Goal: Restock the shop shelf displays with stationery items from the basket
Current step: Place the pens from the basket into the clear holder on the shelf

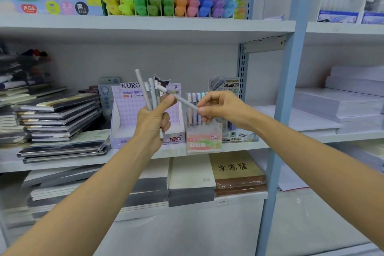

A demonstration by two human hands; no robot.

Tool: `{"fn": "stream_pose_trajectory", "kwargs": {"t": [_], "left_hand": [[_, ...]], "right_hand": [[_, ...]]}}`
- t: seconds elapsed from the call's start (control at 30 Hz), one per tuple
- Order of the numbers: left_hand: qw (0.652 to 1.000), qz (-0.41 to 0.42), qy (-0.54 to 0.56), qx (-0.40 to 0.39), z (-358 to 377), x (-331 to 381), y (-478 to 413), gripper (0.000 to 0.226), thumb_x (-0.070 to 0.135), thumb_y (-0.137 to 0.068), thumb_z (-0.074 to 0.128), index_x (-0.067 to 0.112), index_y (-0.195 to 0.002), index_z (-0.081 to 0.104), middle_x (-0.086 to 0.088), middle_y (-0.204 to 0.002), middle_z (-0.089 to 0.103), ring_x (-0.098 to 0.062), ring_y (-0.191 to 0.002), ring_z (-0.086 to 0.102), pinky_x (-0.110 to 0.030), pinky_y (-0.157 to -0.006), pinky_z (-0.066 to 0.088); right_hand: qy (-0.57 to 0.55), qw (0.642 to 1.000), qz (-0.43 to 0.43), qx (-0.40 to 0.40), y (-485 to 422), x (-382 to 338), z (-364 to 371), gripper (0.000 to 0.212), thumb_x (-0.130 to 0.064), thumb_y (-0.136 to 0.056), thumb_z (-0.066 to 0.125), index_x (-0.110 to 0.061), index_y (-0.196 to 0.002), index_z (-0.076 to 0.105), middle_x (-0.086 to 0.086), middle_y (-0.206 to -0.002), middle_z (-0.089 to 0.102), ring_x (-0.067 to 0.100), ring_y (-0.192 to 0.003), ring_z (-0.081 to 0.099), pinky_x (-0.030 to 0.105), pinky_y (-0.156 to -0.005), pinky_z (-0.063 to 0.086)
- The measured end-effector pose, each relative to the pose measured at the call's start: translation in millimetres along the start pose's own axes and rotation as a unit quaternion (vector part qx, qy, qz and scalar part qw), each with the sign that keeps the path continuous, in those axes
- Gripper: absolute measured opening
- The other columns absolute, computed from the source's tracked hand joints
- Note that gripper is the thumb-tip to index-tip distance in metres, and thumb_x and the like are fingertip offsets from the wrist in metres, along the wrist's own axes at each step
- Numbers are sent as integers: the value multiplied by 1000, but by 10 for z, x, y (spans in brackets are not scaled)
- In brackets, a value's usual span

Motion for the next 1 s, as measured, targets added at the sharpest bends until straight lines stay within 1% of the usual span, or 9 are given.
{"fn": "stream_pose_trajectory", "kwargs": {"t": [0.1,0.17,0.27,0.4,0.5,0.6,0.73,0.87,1.0], "left_hand": [[1000,16,-15,4,93,12,45,11,23,-82,75,15,-86,68,-9,-92,72,-7,-34,24,-17,-34,23],[998,34,-53,2,156,28,66,13,23,-83,74,13,-90,69,-11,-78,64,-8,-34,23,-17,-35,21],[992,57,-115,-9,229,47,78,16,22,-84,74,9,-93,68,0,-49,41,-10,-34,22,-17,-35,21],[980,79,-171,-61,342,44,135,11,19,-85,73,11,-86,66,8,-41,40,-9,-36,24,-18,-35,24],[980,80,-174,-61,362,65,132,14,24,-87,71,11,-88,67,6,-47,53,-8,-35,24,-18,-35,24],[982,55,-176,-51,321,89,95,29,37,-94,59,10,-85,66,-1,-78,73,-8,-33,26,-18,-34,24],[989,-14,-145,-23,206,39,44,32,36,-97,49,13,-77,60,2,-60,51,-11,-35,28,-18,-35,23],[985,-10,-165,-52,156,-35,12,28,33,-100,47,11,-89,62,4,-59,46,-10,-37,30,-20,-36,26],[980,0,-185,-71,137,-83,-3,30,36,-101,46,13,-95,65,6,-58,53,-9,-40,41,-20,-37,32]], "right_hand": [[15,998,8,-63,65,-24,99,15,-7,-84,72,-5,-96,63,9,-84,70,23,-78,70,29,-74,58],[49,995,6,-84,90,-72,131,13,-15,-87,70,-8,-96,65,8,-87,72,21,-81,69,28,-77,57],[83,996,-41,5,69,-206,136,21,-27,-94,60,-10,-105,64,1,-90,72,16,-82,68,25,-75,56],[68,986,-102,109,-1,-377,133,21,-22,-95,61,-9,-111,66,-5,-82,70,9,-74,64,19,-63,52],[88,982,-112,124,-35,-433,116,14,-19,-95,60,-8,-101,67,0,-79,69,9,-71,63,20,-63,51],[48,971,-132,194,-68,-476,-34,12,-14,-98,55,-4,-98,62,4,-77,68,10,-64,62,25,-62,52],[67,943,-130,298,-141,-400,-299,12,-14,-98,54,-4,-97,60,9,-79,69,18,-67,66,37,-65,55],[135,941,-93,297,-222,-141,-320,8,-13,-97,55,-10,-92,61,7,-79,70,11,-65,66,23,-62,52],[184,939,-69,282,-291,96,-235,12,-15,-96,57,-6,-97,65,8,-83,72,14,-73,69,32,-75,58]]}}
Point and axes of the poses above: each hand's wrist, its own y-axis away from the middle knuckle, its own z-axis out of the palm, x = y × z, the point moved 3 cm from there along -y, towards the middle knuckle
